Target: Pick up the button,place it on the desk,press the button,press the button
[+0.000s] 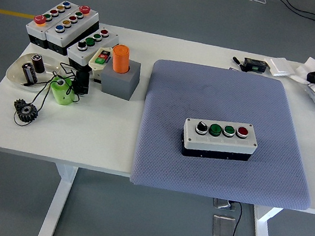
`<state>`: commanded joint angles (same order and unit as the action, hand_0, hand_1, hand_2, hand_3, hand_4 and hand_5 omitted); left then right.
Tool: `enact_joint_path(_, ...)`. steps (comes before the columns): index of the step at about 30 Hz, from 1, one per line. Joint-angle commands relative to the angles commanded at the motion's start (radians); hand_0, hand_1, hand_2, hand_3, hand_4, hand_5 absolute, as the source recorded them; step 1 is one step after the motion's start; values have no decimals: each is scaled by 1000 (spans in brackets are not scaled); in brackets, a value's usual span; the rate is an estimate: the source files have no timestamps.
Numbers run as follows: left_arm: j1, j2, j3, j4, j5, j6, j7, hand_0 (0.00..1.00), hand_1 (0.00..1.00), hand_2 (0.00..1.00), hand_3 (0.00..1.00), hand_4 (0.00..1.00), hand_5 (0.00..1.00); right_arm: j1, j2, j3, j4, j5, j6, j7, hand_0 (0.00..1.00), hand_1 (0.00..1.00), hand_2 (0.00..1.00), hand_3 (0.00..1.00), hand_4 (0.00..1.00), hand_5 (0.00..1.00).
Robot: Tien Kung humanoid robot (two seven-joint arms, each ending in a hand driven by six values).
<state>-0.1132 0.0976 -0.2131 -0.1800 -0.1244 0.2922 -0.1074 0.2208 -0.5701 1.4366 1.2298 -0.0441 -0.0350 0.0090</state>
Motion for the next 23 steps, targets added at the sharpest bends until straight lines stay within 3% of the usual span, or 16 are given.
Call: enact_joint_path(23, -2, 0, -25, 0, 29, 2, 10, 668, 724, 732, 544, 387, 998, 6, 4, -12, -6, 16, 6, -16, 834, 771, 816, 798, 599, 655)
